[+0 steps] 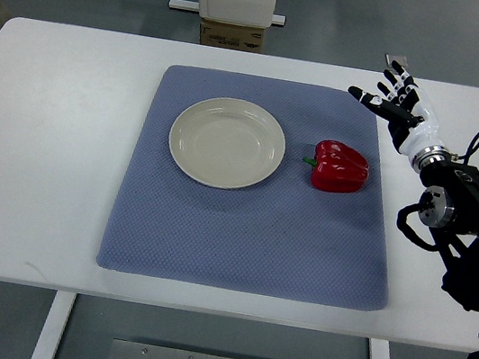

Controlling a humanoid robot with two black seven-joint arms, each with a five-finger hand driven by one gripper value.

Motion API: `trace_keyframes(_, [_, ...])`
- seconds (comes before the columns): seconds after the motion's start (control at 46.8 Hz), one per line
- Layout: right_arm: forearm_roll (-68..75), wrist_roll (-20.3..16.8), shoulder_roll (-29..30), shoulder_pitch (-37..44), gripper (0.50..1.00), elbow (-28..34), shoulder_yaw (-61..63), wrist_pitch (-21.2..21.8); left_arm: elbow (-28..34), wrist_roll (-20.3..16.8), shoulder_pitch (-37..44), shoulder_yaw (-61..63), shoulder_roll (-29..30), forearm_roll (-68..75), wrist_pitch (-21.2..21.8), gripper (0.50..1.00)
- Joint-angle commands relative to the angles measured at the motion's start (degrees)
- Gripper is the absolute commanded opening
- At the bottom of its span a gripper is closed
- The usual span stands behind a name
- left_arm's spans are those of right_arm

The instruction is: Place red pepper on plate with right hand

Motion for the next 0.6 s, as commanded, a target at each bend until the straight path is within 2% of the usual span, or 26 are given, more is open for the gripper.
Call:
trace_keyframes(0.0, [0.0,0.0,0.0,0.0,1.000,0.0,0.1,0.0,0.0,-0.1,0.0,0.0,0.0,-0.1,-0.1,1.000])
trace_keyframes(0.578, [0.0,0.0,-0.8,0.7,1.000,0.0,0.0,0.0,0.0,-0.1,0.0,0.0,0.0,-0.1,0.0,1.000])
